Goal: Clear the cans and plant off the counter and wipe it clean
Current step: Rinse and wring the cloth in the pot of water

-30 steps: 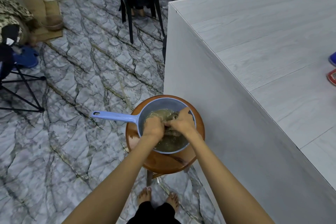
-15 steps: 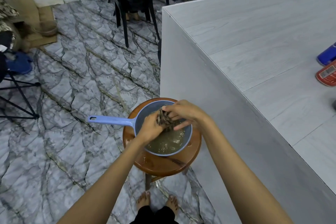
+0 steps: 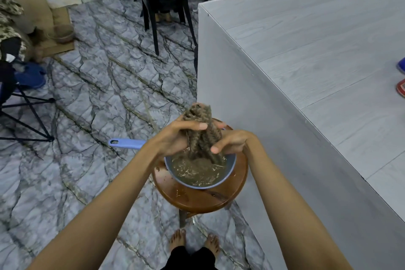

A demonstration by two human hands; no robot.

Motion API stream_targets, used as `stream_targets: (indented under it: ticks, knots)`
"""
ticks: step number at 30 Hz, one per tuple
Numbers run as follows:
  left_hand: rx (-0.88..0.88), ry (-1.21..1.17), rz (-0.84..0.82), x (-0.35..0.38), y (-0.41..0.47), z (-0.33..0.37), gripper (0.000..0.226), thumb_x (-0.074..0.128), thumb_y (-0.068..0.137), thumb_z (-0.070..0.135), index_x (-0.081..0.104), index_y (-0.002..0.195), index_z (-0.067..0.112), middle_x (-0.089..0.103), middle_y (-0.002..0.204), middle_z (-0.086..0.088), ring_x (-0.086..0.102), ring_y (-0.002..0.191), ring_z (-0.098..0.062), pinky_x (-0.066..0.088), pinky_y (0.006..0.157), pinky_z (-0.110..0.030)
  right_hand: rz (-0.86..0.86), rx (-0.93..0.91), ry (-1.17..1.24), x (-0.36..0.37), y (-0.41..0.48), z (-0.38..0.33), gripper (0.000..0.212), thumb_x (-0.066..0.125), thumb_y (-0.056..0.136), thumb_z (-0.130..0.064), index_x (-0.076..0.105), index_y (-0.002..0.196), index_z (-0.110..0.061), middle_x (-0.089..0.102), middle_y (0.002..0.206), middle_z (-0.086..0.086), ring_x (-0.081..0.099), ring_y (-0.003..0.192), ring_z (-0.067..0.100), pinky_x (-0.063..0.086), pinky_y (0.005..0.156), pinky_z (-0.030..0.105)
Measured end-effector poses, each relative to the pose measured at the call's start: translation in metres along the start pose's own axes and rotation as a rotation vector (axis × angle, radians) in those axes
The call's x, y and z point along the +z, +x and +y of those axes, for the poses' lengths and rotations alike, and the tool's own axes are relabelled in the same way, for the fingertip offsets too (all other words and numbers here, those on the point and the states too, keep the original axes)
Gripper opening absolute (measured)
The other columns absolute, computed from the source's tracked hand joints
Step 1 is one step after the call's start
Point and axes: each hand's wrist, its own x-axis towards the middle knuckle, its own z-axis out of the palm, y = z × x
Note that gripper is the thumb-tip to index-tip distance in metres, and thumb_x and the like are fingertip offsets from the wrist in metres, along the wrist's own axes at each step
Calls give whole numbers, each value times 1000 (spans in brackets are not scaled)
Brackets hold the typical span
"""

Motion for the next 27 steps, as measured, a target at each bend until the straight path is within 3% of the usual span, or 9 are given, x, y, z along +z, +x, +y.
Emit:
stream_targets:
  ticks: [3, 6, 10, 12, 15, 18, 21, 23, 27]
  knots:
    - [32, -93, -134, 0, 6, 5, 54, 80, 62, 22, 61, 112, 18, 68, 76, -7, 68, 91, -25, 54, 87, -36, 68, 53, 55, -4, 15, 1, 122, 96, 7, -24, 48, 118, -12, 62, 118, 12, 35, 133, 34, 31, 108, 46]
    - [20, -142, -101, -4, 14, 6, 30, 83, 58, 35, 67, 75, 17, 68, 74, -1, 69, 84, -20, 54, 86, -32, 48, -54, 123, -8, 28, 11, 101, 96, 4, -26, 63, 99, -14, 74, 83, -4, 62, 103, 18, 27, 112, 49]
    - [-30, -189, -155, -9, 22, -1, 24, 74, 69, 37, 59, 65, 19, 60, 57, 7, 66, 66, -13, 51, 89, -32, -88, -94, 141, -12, 34, 22, 57, 96, 16, -39, 77, 70, -34, 73, 73, -14, 68, 77, -2, 51, 84, 19]
    - [-46, -248, -149, -13, 23, -6, 18, 75, 69, 33, 65, 76, 20, 55, 50, 9, 62, 56, -10, 53, 80, -27, -213, -90, 159, -8, 28, 21, 47, 91, 38, -45, 77, 83, -35, 73, 81, -19, 67, 84, -7, 51, 80, 13]
    - [-48, -291, -161, -14, 23, -8, 33, 70, 75, 27, 69, 107, 19, 67, 64, 9, 69, 73, -9, 53, 84, -26, -67, -42, 279, -6, 34, 19, 84, 93, 35, -37, 65, 110, -9, 73, 104, 4, 66, 94, 5, 52, 89, 24]
    - [-27, -260, -106, -8, 27, -5, 35, 77, 67, 26, 72, 101, 16, 70, 69, 8, 70, 76, -8, 55, 85, -26, -286, -341, 195, 6, 24, 10, 46, 57, 87, -12, 50, 131, -10, 58, 132, 3, 52, 123, 9, 36, 107, 26]
    - [-55, -110, 19, -3, 33, -1, 42, 83, 54, 35, 75, 90, 15, 54, 50, 9, 52, 43, -2, 55, 61, -20, -212, -146, 96, 17, 28, 7, 33, 80, 67, -27, 71, 96, -12, 73, 90, 1, 68, 88, 13, 55, 81, 27]
    - [-83, -35, 109, 1, 35, -1, 39, 77, 55, 40, 75, 84, 14, 45, 44, 8, 41, 35, -2, 50, 50, -19, -95, -105, 37, 17, 28, 12, 29, 83, 59, -19, 65, 79, -9, 66, 69, -4, 64, 67, 9, 54, 64, 22]
    - [-90, 29, 324, 2, 34, -10, 36, 69, 61, 41, 66, 78, 9, 35, 36, 7, 29, 28, -5, 40, 40, -19, 239, -9, -45, 15, 39, 21, 37, 77, 65, -6, 58, 96, -4, 65, 89, 4, 65, 75, 7, 52, 67, 20]
